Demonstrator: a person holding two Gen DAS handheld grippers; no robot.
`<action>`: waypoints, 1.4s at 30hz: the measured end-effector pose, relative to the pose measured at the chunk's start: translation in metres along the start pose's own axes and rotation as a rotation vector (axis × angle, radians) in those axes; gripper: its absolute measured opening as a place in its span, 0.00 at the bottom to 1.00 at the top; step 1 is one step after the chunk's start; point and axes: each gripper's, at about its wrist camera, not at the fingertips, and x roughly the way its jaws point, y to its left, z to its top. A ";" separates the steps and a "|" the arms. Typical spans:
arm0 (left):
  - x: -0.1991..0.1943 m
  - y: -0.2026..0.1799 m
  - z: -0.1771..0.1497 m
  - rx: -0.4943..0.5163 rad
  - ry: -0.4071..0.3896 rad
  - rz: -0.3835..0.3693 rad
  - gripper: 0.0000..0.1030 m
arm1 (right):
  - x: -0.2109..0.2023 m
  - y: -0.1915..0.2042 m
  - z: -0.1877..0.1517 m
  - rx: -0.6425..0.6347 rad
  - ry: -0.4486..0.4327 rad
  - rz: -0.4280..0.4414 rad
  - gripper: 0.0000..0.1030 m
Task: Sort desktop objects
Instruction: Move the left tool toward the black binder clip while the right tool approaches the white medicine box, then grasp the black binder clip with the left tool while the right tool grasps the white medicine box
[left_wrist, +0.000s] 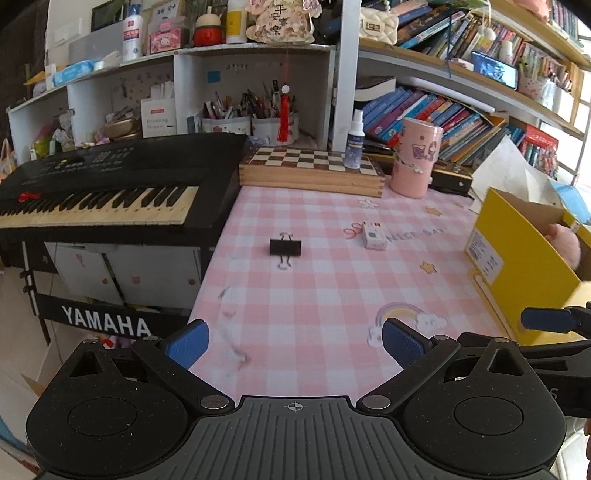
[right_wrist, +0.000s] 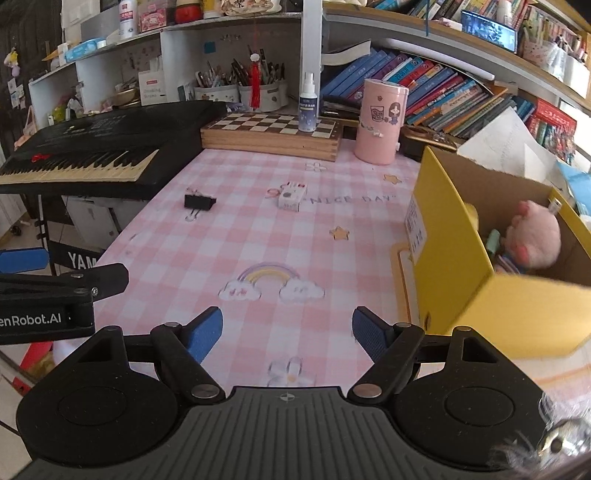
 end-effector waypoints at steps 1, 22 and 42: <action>0.005 -0.001 0.004 -0.001 0.003 0.006 0.98 | 0.005 -0.002 0.004 -0.001 -0.002 0.002 0.75; 0.115 0.001 0.064 -0.036 0.059 0.084 0.92 | 0.115 -0.026 0.083 -0.001 -0.014 -0.006 0.72; 0.197 0.004 0.071 -0.018 0.147 0.089 0.37 | 0.188 -0.031 0.119 0.006 0.030 0.045 0.65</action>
